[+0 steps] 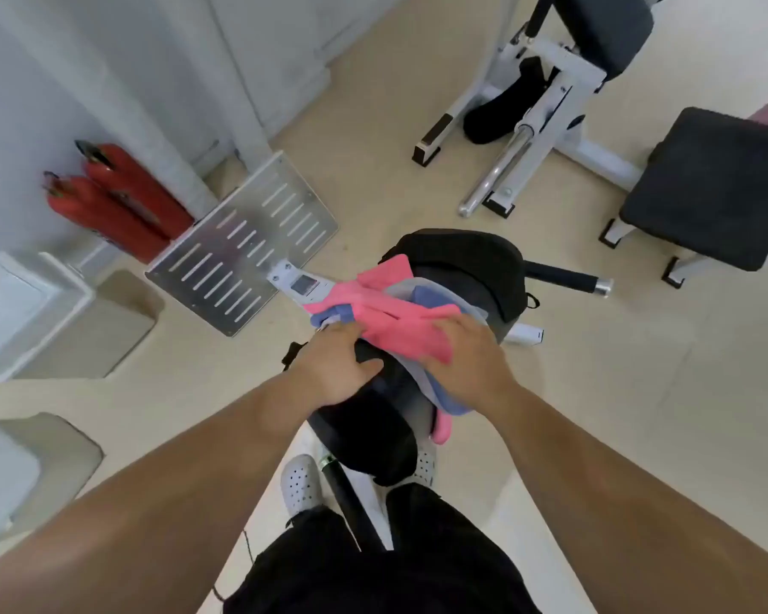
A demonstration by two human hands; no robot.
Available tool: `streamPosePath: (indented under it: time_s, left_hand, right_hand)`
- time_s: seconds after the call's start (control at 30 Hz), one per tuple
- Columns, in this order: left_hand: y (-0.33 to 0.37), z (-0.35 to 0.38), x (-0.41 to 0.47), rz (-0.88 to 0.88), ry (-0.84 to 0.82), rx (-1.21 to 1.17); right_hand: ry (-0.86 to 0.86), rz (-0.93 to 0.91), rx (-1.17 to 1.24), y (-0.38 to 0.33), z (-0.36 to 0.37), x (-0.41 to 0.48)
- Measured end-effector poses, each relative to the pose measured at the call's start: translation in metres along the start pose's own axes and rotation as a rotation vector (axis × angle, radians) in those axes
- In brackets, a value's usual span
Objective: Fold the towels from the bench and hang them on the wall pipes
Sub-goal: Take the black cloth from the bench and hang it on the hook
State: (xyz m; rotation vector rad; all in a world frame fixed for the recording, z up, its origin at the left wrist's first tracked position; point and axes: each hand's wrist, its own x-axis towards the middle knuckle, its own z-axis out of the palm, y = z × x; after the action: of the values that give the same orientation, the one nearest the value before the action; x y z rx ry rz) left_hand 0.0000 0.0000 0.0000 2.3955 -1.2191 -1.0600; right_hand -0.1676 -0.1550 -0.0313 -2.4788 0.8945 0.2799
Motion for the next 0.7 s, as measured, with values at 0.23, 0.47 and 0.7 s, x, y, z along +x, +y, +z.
streamPosePath:
  time_s: [0.23, 0.47, 0.7]
  left_hand:
    - [-0.019, 0.026, -0.003, -0.116, -0.211, 0.196]
    - [-0.028, 0.035, -0.009, -0.02, -0.211, 0.359]
    - [-0.028, 0.036, -0.015, 0.096, -0.211, 0.265]
  right_hand:
    - [-0.198, 0.068, -0.061, -0.006, -0.002, -0.015]
    - [-0.025, 0.056, -0.091, -0.017, 0.01, -0.023]
    - [0.119, -0.085, -0.071, -0.027, 0.015, -0.043]
